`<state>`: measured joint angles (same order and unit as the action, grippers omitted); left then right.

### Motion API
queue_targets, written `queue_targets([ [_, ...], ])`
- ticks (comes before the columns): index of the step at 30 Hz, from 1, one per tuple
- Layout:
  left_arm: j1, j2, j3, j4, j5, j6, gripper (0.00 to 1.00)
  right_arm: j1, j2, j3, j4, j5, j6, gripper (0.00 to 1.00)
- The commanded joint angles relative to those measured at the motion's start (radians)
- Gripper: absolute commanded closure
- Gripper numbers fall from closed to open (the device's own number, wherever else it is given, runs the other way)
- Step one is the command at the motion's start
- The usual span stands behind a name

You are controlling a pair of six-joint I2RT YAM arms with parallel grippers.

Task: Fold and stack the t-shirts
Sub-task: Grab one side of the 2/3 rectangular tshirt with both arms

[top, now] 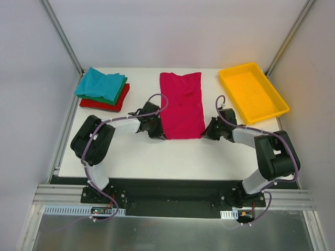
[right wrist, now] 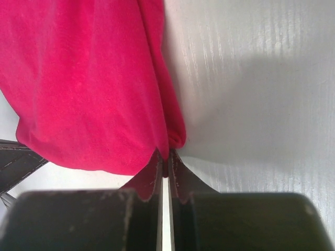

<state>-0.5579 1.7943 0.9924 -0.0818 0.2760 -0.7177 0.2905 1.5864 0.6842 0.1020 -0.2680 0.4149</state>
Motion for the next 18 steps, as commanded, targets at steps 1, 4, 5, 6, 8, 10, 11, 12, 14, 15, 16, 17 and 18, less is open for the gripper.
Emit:
queue_targets([
  [1,-0.016,-0.021,-0.035,-0.018,-0.084,0.049,1.00,0.002,0.012,-0.057,-0.134,0.026,-0.053,0.99],
  [4,-0.030,-0.129,-0.128,-0.018,-0.090,0.041,1.00,0.010,-0.067,-0.093,-0.159,-0.016,-0.057,0.99],
  [5,-0.039,-0.172,-0.162,-0.018,-0.090,0.035,1.00,0.015,-0.110,-0.110,-0.165,-0.031,-0.054,0.99],
  [6,-0.054,-0.209,-0.196,-0.019,-0.089,0.024,1.00,0.019,-0.149,-0.132,-0.177,-0.054,-0.047,0.99],
  [8,-0.085,-0.301,-0.253,-0.036,-0.084,0.002,1.00,0.038,-0.259,-0.172,-0.211,-0.106,-0.034,0.99],
  [10,-0.114,-0.419,-0.306,-0.071,-0.104,-0.020,1.00,0.058,-0.388,-0.210,-0.275,-0.135,-0.024,0.99],
  [11,-0.126,-0.476,-0.331,-0.096,-0.107,-0.026,1.00,0.073,-0.452,-0.222,-0.316,-0.148,-0.021,0.99],
  [12,-0.135,-0.546,-0.351,-0.119,-0.103,-0.029,1.00,0.084,-0.526,-0.230,-0.378,-0.160,-0.021,1.00],
  [14,-0.149,-0.701,-0.389,-0.151,-0.086,-0.043,1.00,0.108,-0.665,-0.230,-0.485,-0.190,-0.015,1.00],
  [15,-0.157,-0.772,-0.405,-0.163,-0.068,-0.046,1.00,0.122,-0.736,-0.227,-0.536,-0.213,-0.008,0.99],
  [16,-0.161,-0.826,-0.409,-0.180,-0.052,-0.048,1.00,0.134,-0.791,-0.218,-0.582,-0.235,0.001,0.99],
  [17,-0.165,-0.884,-0.409,-0.194,-0.035,-0.048,1.00,0.144,-0.853,-0.207,-0.632,-0.247,0.013,0.99],
  [18,-0.168,-0.933,-0.406,-0.206,-0.012,-0.043,1.00,0.151,-0.909,-0.196,-0.681,-0.257,0.019,0.99],
])
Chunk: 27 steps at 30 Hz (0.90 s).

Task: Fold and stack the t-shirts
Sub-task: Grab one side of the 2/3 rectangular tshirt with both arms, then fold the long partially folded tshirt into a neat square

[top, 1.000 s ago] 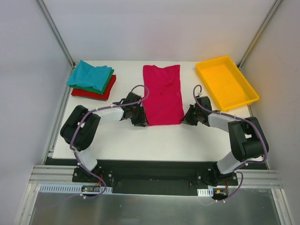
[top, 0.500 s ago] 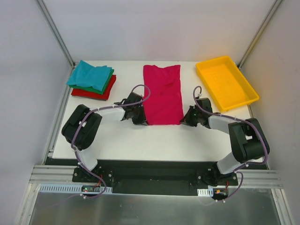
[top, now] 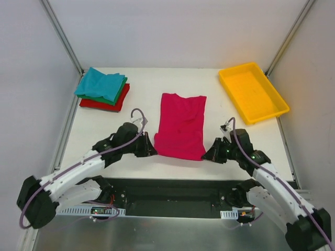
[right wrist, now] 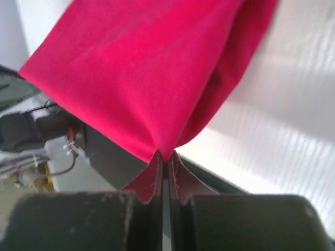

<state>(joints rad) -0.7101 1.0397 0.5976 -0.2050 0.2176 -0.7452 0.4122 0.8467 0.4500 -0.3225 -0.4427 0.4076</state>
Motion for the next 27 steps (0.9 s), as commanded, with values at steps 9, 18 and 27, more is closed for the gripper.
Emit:
queue_targets([
  [9,-0.012,-0.259,0.103,-0.120,0.091,0.046,1.00,0.031,-0.373,0.145,-0.363,-0.081,0.079,0.99],
  [18,0.107,-0.051,0.229,0.009,0.155,0.083,1.00,0.004,-0.206,0.321,-0.352,0.136,-0.024,1.00],
  [27,0.247,0.201,0.369,0.068,0.227,0.127,1.00,-0.110,0.021,0.435,-0.244,0.108,-0.104,0.99],
])
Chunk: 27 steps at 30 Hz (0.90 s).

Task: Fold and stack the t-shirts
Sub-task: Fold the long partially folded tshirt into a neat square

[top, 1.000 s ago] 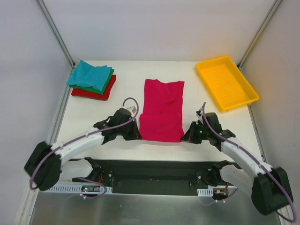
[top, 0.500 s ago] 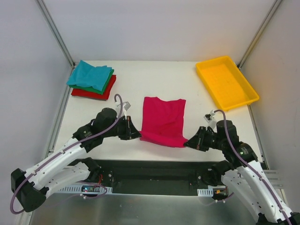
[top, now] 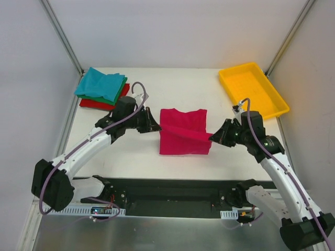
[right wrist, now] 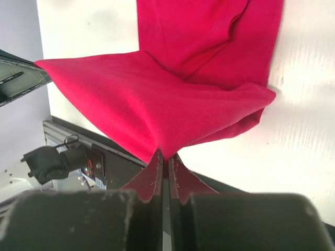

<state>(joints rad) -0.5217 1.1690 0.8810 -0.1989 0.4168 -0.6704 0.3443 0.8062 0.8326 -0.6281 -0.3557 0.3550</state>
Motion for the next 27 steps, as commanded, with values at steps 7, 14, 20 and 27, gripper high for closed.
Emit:
queue_targets([
  [7,0.133,0.237,0.187,0.073,0.077,0.068,1.00,-0.140,0.256,0.117,0.209,-0.077,-0.070,1.00],
  [14,0.175,0.414,0.280,0.076,0.034,0.081,1.00,-0.212,0.473,0.157,0.382,-0.140,-0.057,1.00],
  [20,0.181,0.593,0.392,0.070,-0.068,0.095,1.00,-0.237,0.732,0.237,0.475,-0.098,-0.064,1.00],
  [27,0.184,0.780,0.524,0.035,-0.174,0.095,0.85,-0.245,1.013,0.382,0.551,-0.037,-0.064,0.87],
])
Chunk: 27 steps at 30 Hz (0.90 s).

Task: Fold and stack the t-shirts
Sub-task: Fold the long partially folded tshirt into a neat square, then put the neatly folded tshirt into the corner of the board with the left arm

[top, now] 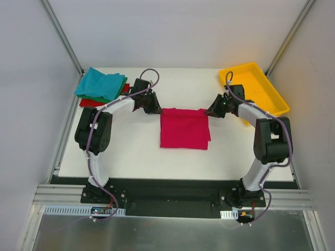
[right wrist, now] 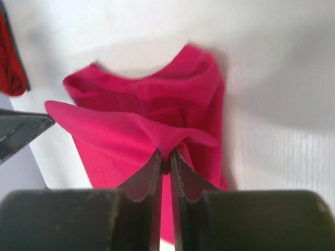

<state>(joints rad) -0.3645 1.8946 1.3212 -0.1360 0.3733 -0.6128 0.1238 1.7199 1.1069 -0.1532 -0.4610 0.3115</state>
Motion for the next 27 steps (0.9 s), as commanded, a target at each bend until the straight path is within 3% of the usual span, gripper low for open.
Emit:
queue_targets([
  [1,0.029,0.079,0.101,-0.036,-0.132,0.039,0.79,-0.024,0.127,0.131,0.080,0.059,-0.017,0.81],
  [2,0.030,0.099,0.124,-0.043,-0.128,0.044,0.67,-0.026,0.154,0.151,0.084,0.042,-0.014,0.74],
  [4,0.030,0.118,0.153,-0.059,-0.117,0.048,0.53,-0.024,0.187,0.189,0.083,0.016,-0.023,0.55],
  [6,0.030,0.107,0.153,-0.057,-0.091,0.058,0.36,-0.024,0.187,0.206,0.075,0.001,-0.037,0.45],
  [7,0.030,0.095,0.148,-0.057,-0.085,0.061,0.29,-0.024,0.169,0.206,0.069,-0.002,-0.046,0.34],
  [8,0.030,0.081,0.138,-0.057,-0.083,0.067,0.23,-0.023,0.147,0.202,0.060,-0.001,-0.061,0.09],
  [9,0.029,0.064,0.127,-0.057,-0.079,0.074,0.18,-0.024,0.124,0.194,0.043,0.002,-0.075,0.04],
  [12,0.027,0.017,0.073,-0.057,-0.027,0.097,0.01,-0.019,0.015,0.139,0.008,0.024,-0.107,0.04],
  [15,0.016,-0.026,0.003,-0.051,0.015,0.131,0.01,-0.009,-0.141,0.027,-0.023,0.089,-0.152,0.04],
  [23,-0.051,-0.022,-0.062,-0.036,-0.005,0.136,0.01,-0.006,-0.633,-0.333,-0.048,0.300,-0.206,0.04],
  [27,-0.076,0.033,-0.047,-0.053,-0.037,0.108,0.16,-0.007,-0.847,-0.432,-0.086,0.363,-0.232,0.04],
])
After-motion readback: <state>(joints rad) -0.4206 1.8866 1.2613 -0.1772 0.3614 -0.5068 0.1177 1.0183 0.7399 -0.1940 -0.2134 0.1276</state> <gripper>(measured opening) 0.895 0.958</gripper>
